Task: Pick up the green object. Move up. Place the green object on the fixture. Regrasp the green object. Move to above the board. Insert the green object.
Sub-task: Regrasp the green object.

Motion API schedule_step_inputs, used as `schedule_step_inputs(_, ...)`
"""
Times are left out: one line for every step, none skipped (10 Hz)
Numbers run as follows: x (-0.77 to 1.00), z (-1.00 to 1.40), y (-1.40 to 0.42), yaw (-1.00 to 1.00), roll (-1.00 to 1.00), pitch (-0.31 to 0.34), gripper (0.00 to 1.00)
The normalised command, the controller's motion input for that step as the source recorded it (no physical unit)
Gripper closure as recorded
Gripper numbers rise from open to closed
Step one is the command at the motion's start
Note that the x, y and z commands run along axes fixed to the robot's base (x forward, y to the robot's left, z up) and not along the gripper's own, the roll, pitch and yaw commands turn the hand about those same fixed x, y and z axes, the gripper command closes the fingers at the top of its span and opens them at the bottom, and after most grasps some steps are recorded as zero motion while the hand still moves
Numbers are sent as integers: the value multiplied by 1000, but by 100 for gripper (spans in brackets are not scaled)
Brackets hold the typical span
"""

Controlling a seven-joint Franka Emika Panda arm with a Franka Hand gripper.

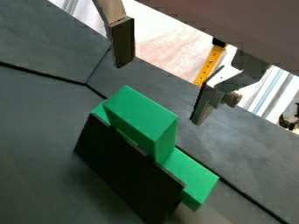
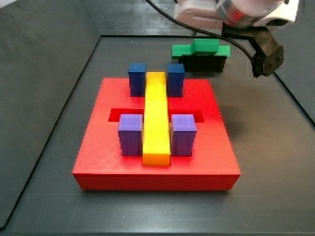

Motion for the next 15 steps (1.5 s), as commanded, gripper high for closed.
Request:
schedule_step_inputs(-126, -80, 0, -103, 0, 0, 0)
schedule_step_inputs(-203, -409, 0, -114, 0, -69, 0)
schedule_step_inputs(-6, -589, 46, -54, 0, -40, 0)
schedule_step_inputs(-51, -414, 23, -26, 0, -54, 0)
schedule_step_inputs(0, -120, 20, 0, 0, 0, 0)
schedule_step_inputs(0, 0, 131, 0, -40, 0, 0)
schedule_step_inputs(71, 0, 237, 0, -194, 0, 0)
schedule_step_inputs(129, -17, 260, 0, -180, -37, 0)
schedule_step_inputs(69, -89, 143, 0, -14, 0, 0)
schedule_step_inputs(17, -89, 0, 0, -49, 0, 0)
schedule_step_inputs(0, -97, 0, 0, -94, 0, 0)
schedule_step_inputs(0, -206, 0, 0, -111, -77, 0)
schedule_step_inputs(0, -174, 14, 0, -126, -71, 0)
schedule_step_inputs(0, -174, 31, 0, -143, -69, 0)
schedule_step_inputs(0, 0, 34, 0, -194, -14, 0)
